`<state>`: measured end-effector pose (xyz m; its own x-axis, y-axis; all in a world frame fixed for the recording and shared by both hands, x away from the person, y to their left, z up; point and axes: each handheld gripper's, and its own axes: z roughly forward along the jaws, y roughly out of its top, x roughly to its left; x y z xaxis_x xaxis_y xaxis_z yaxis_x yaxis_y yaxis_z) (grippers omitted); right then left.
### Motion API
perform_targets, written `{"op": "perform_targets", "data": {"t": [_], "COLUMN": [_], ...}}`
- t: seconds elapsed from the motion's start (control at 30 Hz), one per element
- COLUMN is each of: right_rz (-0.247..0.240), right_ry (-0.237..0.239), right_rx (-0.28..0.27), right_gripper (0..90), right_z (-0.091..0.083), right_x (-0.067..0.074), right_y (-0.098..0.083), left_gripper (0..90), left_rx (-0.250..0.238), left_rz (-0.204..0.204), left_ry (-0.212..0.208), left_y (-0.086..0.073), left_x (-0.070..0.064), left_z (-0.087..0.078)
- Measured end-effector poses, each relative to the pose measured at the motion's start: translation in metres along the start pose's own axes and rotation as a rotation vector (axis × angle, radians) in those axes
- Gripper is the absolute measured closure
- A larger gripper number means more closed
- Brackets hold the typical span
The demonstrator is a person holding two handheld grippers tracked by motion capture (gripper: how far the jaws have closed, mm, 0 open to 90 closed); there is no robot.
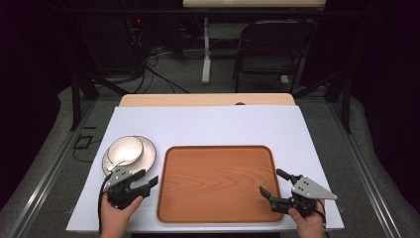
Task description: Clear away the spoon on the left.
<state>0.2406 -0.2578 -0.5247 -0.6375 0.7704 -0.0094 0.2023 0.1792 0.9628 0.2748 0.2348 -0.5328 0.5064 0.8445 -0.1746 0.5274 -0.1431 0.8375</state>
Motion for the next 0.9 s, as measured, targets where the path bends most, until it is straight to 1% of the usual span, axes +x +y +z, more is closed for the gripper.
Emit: {"op": "perform_targets", "data": {"t": [0.07, 0.13, 0.3, 0.37, 0.43, 0.63, 0.7, 0.77, 0.83, 0.9], "right_rz": [0.007, -0.003, -0.004, -0.004, -0.001, -0.005, -0.003, 0.009, 0.001, 0.005], "right_ry": [0.003, 0.000, -0.001, 0.000, 0.002, 0.000, -0.001, 0.000, 0.000, -0.002], "right_rx": [0.002, -0.001, -0.006, -0.009, -0.006, -0.011, -0.013, -0.014, -0.023, -0.021], "right_gripper": [18.6, 18.6, 18.6, 18.6, 18.6, 18.6, 18.6, 18.6, 18.6, 18.5], "right_z": [0.000, 0.000, 0.000, 0.000, 0.000, -0.001, -0.001, -0.002, -0.002, -0.003], "right_x": [0.000, 0.000, 0.000, 0.000, 0.000, 0.001, 0.001, 0.001, 0.000, 0.000], "right_y": [0.000, 0.000, 0.000, 0.000, 0.000, 0.001, 0.001, 0.001, 0.002, 0.002], "left_gripper": [41.1, 41.2, 41.7, 42.5, 45.8, 56.5, 58.6, 61.0, 63.6, 65.6], "left_rx": [0.003, 0.003, 0.003, 0.010, 0.018, 0.017, 0.018, 0.016, 0.018, 0.019], "left_rz": [0.000, -0.002, -0.010, -0.017, -0.015, -0.035, -0.040, -0.045, -0.050, -0.058], "left_ry": [0.000, 0.002, 0.007, 0.013, 0.017, 0.045, 0.055, 0.063, 0.073, 0.081], "left_y": [0.000, 0.000, 0.001, 0.001, 0.002, 0.005, 0.006, 0.007, 0.008, 0.009], "left_x": [0.000, 0.000, 0.000, 0.000, 0.000, 0.002, 0.004, 0.005, 0.007, 0.008], "left_z": [0.000, -0.001, -0.002, -0.004, -0.006, -0.013, -0.015, -0.016, -0.018, -0.020]}}
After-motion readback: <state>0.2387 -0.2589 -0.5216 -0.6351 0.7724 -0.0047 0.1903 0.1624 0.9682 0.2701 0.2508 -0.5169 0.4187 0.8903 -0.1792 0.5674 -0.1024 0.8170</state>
